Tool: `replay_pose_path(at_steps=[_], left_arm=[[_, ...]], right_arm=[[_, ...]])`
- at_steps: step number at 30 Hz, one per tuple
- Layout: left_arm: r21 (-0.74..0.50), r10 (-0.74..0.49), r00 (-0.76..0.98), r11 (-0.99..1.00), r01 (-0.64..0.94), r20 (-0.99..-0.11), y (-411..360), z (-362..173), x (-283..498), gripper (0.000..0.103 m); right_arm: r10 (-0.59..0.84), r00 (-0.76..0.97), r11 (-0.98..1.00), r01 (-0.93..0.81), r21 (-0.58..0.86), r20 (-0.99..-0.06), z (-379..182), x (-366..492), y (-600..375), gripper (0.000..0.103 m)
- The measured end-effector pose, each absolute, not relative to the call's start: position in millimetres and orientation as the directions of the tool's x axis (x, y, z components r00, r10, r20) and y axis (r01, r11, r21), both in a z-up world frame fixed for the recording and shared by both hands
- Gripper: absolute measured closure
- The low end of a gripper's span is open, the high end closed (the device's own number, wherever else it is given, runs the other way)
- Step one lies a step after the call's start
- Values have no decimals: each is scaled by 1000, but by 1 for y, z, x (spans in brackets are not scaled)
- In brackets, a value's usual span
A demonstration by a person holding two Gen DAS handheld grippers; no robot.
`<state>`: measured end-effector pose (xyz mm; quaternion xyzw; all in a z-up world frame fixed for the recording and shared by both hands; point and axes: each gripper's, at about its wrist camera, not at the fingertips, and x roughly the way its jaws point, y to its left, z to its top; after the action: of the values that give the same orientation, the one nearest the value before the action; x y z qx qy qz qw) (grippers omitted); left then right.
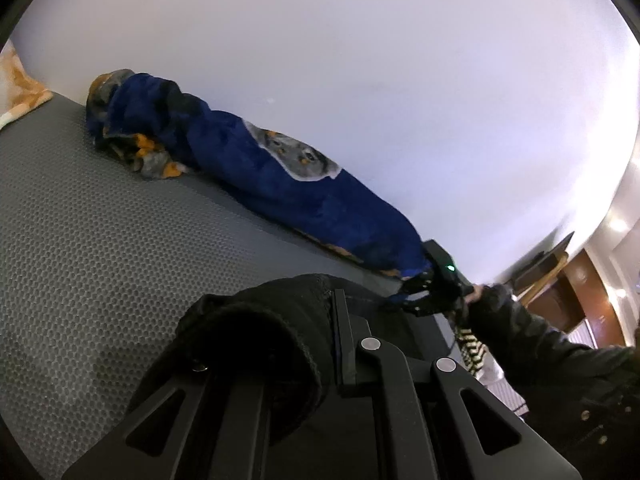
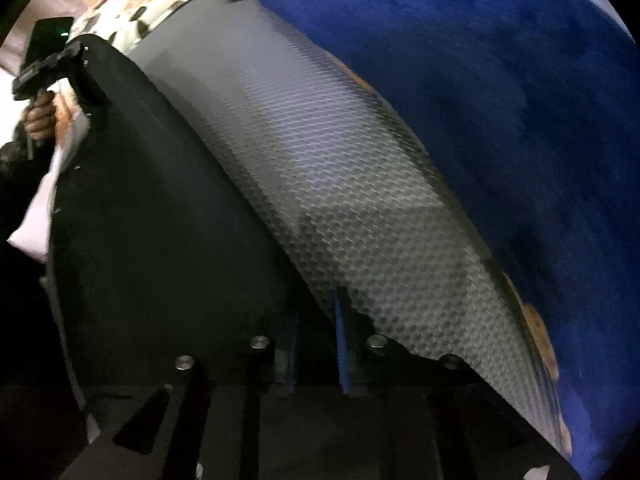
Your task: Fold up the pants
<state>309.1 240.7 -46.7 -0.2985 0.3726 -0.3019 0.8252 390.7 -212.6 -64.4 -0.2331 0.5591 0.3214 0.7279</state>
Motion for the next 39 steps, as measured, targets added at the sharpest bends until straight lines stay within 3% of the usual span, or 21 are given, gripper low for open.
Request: replay_pose_path(at_steps=[5, 15, 25, 34, 39], left_arm=[[-703, -694, 543, 668, 243, -472, 238, -49, 313, 95], [-637, -684, 519, 708, 304, -513, 235, -14, 284, 95], [-595, -714, 410, 700, 396, -567, 230, -8, 204, 94], [-496, -604, 248, 780, 381, -758, 222, -66, 142, 84], [-476, -562, 187, 803, 359, -806, 220, -88, 130, 82]], right_arm=[[94, 424, 760, -615, -210, -901, -46, 342, -198, 95], [1, 675, 843, -398, -363, -738, 16, 213, -194, 95], [45, 614, 903, -363, -231, -788, -12, 91, -204, 95], [58, 504, 926, -351, -143, -862, -82, 72, -195, 95], [26, 481, 922, -350, -164, -876, -100, 75, -193, 95]])
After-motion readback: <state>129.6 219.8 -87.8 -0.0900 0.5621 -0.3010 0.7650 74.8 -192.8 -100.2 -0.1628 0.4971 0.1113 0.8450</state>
